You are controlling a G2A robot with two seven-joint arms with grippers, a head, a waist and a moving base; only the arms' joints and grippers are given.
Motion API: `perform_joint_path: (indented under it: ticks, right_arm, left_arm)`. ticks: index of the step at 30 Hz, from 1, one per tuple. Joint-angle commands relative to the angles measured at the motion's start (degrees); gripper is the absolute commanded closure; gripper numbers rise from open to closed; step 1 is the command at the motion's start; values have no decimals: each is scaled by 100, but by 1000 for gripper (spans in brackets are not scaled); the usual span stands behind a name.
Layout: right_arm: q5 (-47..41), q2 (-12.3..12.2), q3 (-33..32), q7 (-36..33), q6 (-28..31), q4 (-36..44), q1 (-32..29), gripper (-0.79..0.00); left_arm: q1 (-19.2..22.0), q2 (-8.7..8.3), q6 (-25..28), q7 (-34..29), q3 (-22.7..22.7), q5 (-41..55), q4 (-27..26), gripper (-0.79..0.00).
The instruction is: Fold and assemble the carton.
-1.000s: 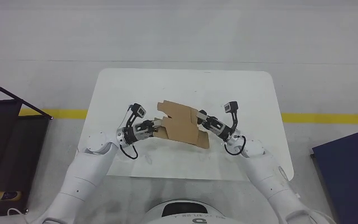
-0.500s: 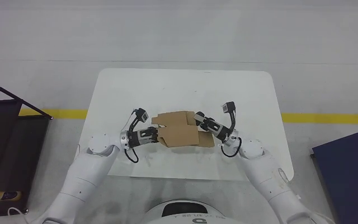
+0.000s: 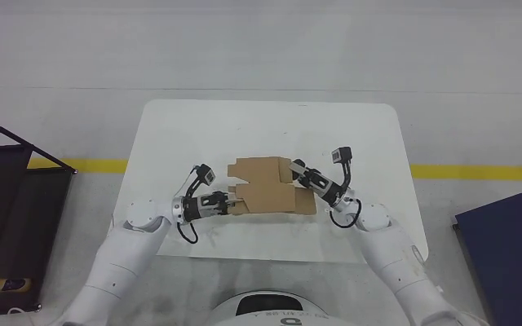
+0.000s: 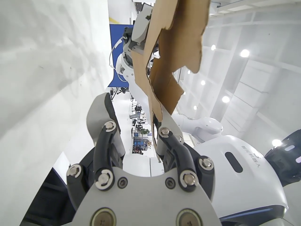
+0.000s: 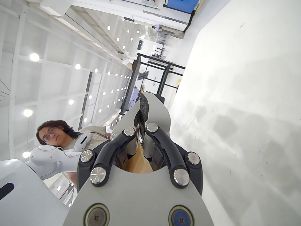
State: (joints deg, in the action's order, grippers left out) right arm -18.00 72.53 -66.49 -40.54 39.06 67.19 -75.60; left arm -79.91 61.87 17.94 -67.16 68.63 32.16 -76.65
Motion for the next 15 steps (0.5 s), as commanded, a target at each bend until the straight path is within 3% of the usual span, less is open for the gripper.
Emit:
perform_joint_path:
  ticks: [1,15]
  right_arm:
    - [87,2,21,59,-18,-7,10,0]
    - [393,-4,138,178,-45,66,8,0]
  left_arm:
    - [-10,4,20,69,-8,8,-12,-311]
    - [-36,8,-38,87,-112,-22,-122,-256]
